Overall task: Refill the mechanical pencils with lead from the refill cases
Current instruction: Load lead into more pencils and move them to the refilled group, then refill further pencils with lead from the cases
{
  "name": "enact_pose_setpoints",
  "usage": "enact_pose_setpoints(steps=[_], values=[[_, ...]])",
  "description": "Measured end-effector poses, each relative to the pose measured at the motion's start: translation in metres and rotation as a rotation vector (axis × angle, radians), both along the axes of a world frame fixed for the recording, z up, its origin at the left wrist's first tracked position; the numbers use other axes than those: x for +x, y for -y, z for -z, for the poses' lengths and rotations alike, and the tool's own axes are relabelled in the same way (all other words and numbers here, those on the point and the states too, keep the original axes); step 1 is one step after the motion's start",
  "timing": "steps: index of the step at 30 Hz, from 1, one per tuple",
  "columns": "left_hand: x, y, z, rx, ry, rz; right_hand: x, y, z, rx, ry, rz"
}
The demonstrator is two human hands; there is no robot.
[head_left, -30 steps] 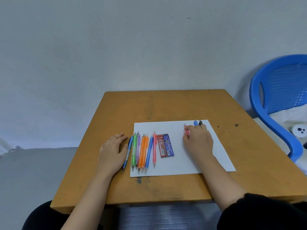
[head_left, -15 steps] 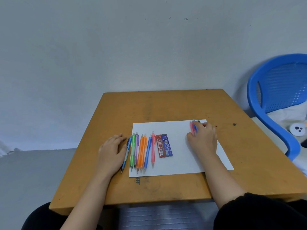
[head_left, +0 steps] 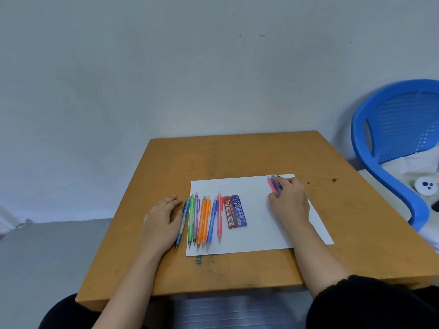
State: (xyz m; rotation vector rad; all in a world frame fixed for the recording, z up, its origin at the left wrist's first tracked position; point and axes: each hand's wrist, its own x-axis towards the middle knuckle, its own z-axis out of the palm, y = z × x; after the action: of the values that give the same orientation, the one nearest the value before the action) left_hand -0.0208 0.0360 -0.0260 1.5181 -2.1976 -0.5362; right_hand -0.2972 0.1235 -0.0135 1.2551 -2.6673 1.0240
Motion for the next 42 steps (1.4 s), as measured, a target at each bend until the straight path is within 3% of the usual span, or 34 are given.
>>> enact_pose_setpoints(steps=[6, 9, 12, 16, 26, 42], values=[[-0.001, -0.003, -0.002, 0.005, -0.007, -0.005, 0.014, 0.000, -0.012, -0.080, -0.139, -0.082], [0.000, -0.002, -0.001, 0.002, -0.022, -0.003, 0.035, -0.001, -0.026, -0.173, 0.026, -0.275], [0.001, -0.001, 0.001, -0.004, -0.020, -0.001, 0.056, -0.001, -0.032, -0.090, 0.135, -0.451], [0.000, -0.001, 0.000, 0.001, -0.028, -0.009, 0.075, 0.006, -0.031, 0.040, 0.106, -0.577], [-0.001, 0.000, -0.001, 0.022, -0.062, -0.028, 0.071, 0.034, -0.033, 0.438, 0.018, -0.682], [-0.001, 0.000, -0.003, 0.021, -0.125, -0.059, 0.068, 0.042, -0.030, 0.369, 0.161, -0.753]])
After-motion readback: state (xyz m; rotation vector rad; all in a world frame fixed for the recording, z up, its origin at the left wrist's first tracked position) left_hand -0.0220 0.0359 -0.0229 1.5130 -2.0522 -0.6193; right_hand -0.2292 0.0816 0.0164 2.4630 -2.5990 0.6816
